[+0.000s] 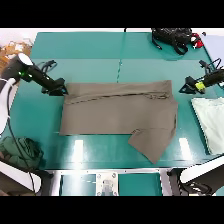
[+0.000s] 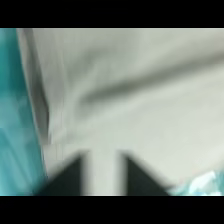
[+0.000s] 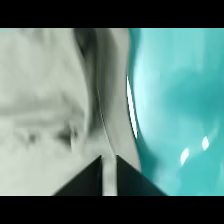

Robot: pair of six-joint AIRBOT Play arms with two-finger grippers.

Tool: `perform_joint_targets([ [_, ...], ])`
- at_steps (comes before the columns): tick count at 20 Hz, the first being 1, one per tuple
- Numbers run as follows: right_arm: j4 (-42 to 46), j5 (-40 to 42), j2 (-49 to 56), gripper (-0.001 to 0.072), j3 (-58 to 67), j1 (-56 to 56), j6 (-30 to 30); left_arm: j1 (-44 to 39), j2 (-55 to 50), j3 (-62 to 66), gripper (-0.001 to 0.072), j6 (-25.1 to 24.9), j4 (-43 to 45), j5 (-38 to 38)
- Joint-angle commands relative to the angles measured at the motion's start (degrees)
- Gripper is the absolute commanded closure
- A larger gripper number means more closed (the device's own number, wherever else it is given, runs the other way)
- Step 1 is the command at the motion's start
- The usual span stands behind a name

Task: Fold the shirts.

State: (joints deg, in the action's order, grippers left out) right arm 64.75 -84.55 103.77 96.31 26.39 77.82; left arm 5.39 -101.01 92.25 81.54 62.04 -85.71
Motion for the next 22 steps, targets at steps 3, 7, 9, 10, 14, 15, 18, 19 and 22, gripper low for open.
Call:
perform_joint_targets([
  [3,2.38,-6.93,-11.30,0.0688,-8.28,2.45,3.28,0.92,7.08,2.27,0.0682,3.98,4.02,-13.03],
  [7,5.03,-2.32,-28.37,0.0688,-31.85,6.03,6.64,-1.40,25.11,-17.66,0.0683,7.02,6.36,-3.21],
  [9,7.10,1.92,-37.55,0.0686,-44.54,8.02,10.78,-3.91,35.45,-30.64,0.0678,10.21,8.28,2.73],
  [10,7.08,3.76,-41.00,0.0623,-49.66,8.46,11.93,-5.46,39.65,-36.61,0.0570,10.67,8.28,4.31],
  [14,4.50,9.14,-46.80,0.0264,-64.04,8.22,13.25,-12.26,45.16,-52.63,0.0029,20.31,7.82,9.14],
  [15,2.91,10.62,-46.80,0.0264,-66.18,7.61,13.20,-14.10,45.11,-55.49,0.0029,22.60,7.28,11.37],
  [18,1.97,14.64,-46.60,0.0292,-70.69,3.58,13.29,-19.39,45.09,-61.99,0.0029,28.72,5.60,21.44],
  [19,1.07,15.87,-46.34,0.0293,-71.58,2.05,13.29,-20.48,45.05,-62.90,0.0028,30.36,5.16,24.90],
  [22,-1.81,17.11,-45.70,0.0293,-72.17,-1.20,13.25,-22.12,44.57,-64.04,0.0030,31.19,3.06,34.12],
])
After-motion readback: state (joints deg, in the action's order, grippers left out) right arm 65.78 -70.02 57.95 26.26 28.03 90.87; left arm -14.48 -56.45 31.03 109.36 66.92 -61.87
